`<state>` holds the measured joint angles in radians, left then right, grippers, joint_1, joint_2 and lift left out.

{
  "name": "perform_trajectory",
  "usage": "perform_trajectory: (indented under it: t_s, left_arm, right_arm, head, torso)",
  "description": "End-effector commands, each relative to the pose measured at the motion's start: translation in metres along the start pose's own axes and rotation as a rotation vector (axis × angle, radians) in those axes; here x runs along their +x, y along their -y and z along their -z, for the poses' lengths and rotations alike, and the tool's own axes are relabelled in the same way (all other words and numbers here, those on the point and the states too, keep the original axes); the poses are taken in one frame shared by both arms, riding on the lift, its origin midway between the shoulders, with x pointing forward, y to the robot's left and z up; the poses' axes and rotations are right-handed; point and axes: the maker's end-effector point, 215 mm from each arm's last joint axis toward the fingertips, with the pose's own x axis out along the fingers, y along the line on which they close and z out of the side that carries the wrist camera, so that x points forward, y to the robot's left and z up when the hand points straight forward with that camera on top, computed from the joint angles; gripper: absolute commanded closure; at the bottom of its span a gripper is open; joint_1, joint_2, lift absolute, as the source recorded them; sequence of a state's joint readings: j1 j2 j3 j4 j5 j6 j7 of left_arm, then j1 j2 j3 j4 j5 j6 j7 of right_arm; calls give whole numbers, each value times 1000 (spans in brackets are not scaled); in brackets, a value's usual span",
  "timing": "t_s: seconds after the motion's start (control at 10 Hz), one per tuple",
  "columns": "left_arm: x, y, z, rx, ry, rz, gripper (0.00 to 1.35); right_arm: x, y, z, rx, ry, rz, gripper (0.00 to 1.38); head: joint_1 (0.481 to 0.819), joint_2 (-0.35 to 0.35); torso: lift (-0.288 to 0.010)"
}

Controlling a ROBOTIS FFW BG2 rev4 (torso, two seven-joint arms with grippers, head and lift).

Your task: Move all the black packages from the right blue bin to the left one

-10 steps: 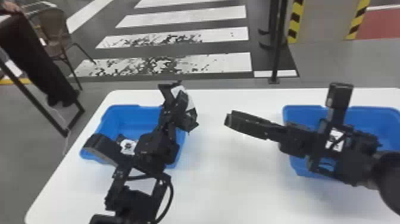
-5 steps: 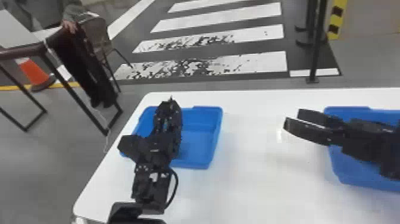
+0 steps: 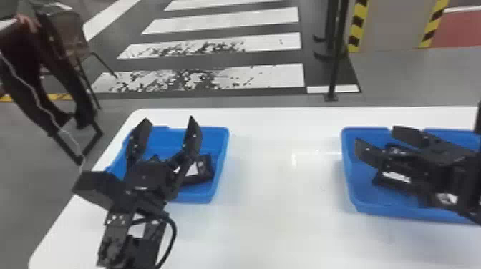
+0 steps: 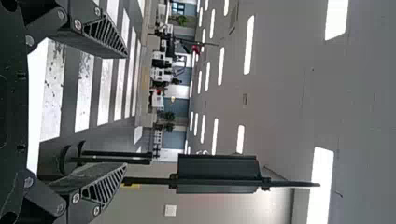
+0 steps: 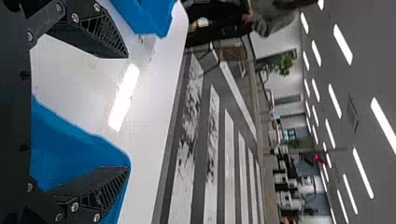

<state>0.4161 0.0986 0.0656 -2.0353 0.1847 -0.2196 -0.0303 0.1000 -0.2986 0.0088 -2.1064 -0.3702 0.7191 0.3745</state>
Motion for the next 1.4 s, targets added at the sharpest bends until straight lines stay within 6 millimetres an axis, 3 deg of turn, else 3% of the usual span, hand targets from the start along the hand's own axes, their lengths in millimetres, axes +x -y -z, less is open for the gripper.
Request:
perform_trajectory:
  t_s: [0.0,0.3,0.5,0.8,1.3]
  left_arm:
    - [-14,18,-8,-23,-3,35,185]
    - [-33,26,4,-47,-43,54,185]
    - [-35,27,6,-48,-50,63,185]
    - [-35,28,8,-45,-58,69,185]
    - [-35,26,6,-45,-52,66,190]
  right_arm:
    - [-31,23,6,-13,-9,164,185]
    - [-36,77,49,8,-144,339,182]
    - [-13,97,73,46,-203,370,183]
    - [9,82,92,70,-260,333,185]
    - [8,83,122,116,-315,354,188]
  head:
    - [695,133]
    - [695,32]
    - [695,-1]
    - [695,13]
    - [695,31]
  torso:
    - [-179]
    - [-179]
    - [-179]
    - [-179]
    - [-179]
